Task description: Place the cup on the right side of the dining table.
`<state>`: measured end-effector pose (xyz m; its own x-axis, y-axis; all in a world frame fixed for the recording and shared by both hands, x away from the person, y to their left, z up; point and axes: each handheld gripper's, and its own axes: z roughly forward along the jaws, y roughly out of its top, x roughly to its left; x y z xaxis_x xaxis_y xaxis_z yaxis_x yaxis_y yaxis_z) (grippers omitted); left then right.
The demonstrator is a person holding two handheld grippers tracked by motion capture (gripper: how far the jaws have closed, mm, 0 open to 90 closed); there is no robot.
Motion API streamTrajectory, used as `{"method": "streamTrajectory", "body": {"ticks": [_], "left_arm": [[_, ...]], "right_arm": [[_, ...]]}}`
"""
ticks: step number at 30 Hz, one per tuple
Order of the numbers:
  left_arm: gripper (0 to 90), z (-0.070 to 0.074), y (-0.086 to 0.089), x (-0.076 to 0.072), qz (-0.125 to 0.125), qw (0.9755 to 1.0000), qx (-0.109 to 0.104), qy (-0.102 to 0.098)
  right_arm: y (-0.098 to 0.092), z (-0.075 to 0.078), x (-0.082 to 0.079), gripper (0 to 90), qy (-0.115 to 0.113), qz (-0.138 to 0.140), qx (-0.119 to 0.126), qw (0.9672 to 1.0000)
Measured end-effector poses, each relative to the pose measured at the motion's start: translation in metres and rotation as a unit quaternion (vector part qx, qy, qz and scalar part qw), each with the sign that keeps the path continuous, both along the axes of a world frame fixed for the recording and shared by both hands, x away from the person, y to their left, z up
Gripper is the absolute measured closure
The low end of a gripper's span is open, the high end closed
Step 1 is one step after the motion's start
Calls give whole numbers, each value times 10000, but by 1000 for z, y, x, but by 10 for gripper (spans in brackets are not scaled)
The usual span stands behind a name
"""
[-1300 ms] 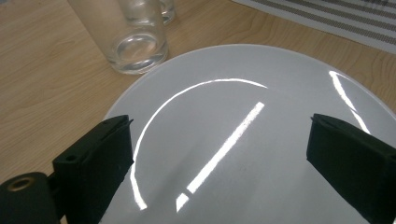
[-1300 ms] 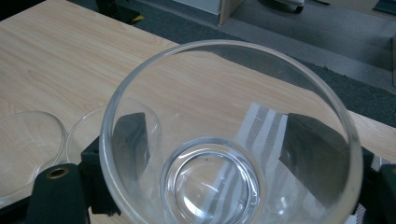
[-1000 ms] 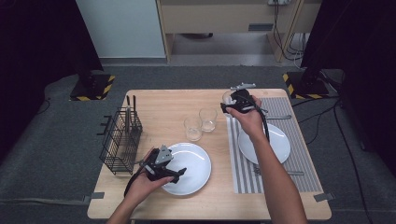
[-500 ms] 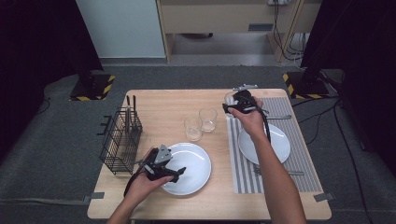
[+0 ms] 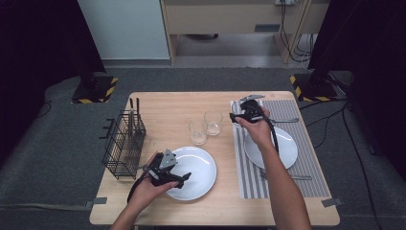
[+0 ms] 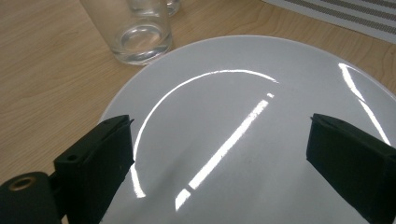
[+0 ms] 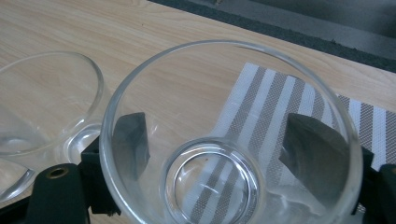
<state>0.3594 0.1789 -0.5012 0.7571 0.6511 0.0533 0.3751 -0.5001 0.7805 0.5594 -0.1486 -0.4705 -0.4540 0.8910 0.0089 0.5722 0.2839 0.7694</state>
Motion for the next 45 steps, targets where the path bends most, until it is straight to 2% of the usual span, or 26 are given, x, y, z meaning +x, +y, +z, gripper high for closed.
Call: {"method": "streamTrajectory", "body": {"ticks": [2,5,18,23,27,32,45], "left_arm": [[67,0,0,0,3,10000,11,-25],[67,-2,2,1,-9,10000,-60,72],[66,-3,2,2,-4,10000,22,48],[67,-3,2,2,10,10000,83,-21],[64,-1,2,2,41,10000,34,-44],[63,-4,3,3,42,10000,84,2],[61,-5,1,3,20,9998,207,-34]], "right_arm": [[0,-3,0,201,14,11,1,10000],[1,-5,0,201,43,28,7,10000],[2,-18,-2,201,122,20,-9,9999],[3,-20,-2,201,136,22,0,9999],[2,-21,-2,201,174,28,-28,9998],[0,-22,-2,200,190,18,2,9998],[-6,-25,-2,200,210,-46,-47,9998]]}}
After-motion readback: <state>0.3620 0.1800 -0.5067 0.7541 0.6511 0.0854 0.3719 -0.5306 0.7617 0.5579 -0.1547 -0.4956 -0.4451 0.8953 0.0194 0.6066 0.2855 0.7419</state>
